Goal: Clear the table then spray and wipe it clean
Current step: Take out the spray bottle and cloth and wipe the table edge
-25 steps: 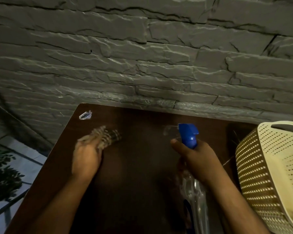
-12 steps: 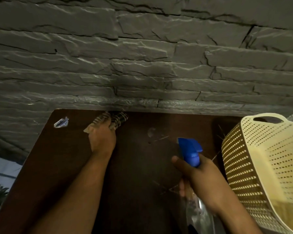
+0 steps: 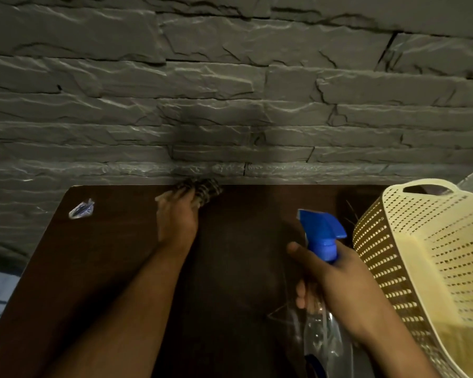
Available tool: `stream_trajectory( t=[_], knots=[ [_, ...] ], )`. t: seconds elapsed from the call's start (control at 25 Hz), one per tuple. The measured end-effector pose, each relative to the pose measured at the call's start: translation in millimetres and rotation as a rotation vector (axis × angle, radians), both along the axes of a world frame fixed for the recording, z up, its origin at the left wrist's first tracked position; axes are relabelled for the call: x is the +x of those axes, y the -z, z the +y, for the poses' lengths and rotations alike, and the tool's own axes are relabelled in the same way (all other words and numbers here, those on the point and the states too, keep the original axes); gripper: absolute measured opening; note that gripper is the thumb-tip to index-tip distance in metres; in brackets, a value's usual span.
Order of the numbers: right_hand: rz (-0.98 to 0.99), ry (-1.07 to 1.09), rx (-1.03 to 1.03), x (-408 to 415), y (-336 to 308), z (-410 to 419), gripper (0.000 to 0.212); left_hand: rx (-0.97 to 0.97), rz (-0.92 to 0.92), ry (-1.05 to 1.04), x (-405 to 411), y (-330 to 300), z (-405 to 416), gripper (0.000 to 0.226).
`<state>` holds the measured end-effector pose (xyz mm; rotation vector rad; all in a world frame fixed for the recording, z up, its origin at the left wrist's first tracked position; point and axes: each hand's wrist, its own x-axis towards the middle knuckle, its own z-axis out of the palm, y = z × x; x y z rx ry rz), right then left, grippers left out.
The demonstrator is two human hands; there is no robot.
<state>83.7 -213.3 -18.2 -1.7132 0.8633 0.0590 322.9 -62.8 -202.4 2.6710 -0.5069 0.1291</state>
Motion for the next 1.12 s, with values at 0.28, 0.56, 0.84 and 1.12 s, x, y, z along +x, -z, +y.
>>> stream_trajectory(
  t=[0.28,0.56,0.84,1.12],
  knots=[
    [-0.005,0.015,0.024,3.0,6.2,-5.5,0.031,-0.001,0.072,0.476,-76.6,-6.3,-108.5,0.037],
    [-0.011,0.021,0.002,-4.5,7.1,-10.8,0.032,0.049,0.063,-0.024,-24.0,-3.1,-93.6,0.04],
    [0.011,0.036,0.006,-19.5,4.3,-10.2,0.027,0.026,-0.01,0.44,-55.2,-0.1,-86.0,0.038],
    [0.004,0.066,-0.016,-42.3,0.3,-1.7,0.031,-0.031,0.045,0.227,-100.9,-6.1,-48.7,0.036]
  ],
)
